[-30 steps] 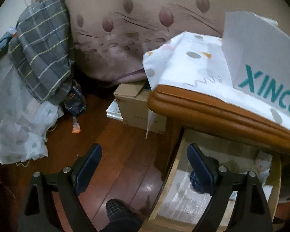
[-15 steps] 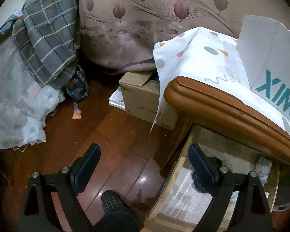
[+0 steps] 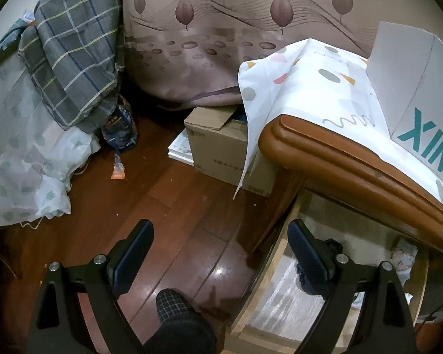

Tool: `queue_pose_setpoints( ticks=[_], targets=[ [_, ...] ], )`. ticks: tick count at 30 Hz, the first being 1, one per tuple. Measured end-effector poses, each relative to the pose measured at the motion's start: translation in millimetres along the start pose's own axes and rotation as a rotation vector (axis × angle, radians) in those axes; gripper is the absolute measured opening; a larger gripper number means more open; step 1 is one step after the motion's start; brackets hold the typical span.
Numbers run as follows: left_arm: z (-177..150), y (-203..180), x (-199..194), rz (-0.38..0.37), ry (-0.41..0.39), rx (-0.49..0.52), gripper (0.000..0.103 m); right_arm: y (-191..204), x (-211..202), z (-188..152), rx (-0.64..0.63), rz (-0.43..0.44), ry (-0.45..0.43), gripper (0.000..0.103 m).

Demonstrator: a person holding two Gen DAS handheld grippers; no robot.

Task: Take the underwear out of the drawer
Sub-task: 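Carry the light blue garment into the shoe box and open the right gripper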

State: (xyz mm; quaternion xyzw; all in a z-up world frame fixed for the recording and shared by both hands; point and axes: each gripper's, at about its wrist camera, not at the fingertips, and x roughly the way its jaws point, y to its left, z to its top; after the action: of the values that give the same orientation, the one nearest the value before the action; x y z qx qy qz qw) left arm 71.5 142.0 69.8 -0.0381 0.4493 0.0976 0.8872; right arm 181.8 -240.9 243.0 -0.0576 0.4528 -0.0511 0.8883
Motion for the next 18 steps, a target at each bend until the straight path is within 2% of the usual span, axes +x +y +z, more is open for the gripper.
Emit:
queue_pose_setpoints(
  ticks=[3, 7, 9, 14, 18],
  targets=[
    [0, -2, 1, -0.001, 0.003, 0.008, 0.091, 4, 10, -2, -0.015, -0.019, 0.013, 0.059],
    [-1, -6, 0, -0.006, 0.004, 0.026, 0.091, 5, 12, -5, -0.008, -0.014, 0.008, 0.071],
    [-2, -8, 0, -0.012, 0.005, 0.038, 0.091, 4, 10, -6, 0.003, 0.0, 0.0, 0.072],
    [-5, -14, -1, -0.039, -0.002, 0.068, 0.091, 2, -18, -7, -0.001, 0.004, -0.06, 0.08],
    [-6, -19, 0, -0.047, 0.004, 0.094, 0.091, 2, -46, -11, -0.023, 0.005, -0.108, 0.08]
  ],
)
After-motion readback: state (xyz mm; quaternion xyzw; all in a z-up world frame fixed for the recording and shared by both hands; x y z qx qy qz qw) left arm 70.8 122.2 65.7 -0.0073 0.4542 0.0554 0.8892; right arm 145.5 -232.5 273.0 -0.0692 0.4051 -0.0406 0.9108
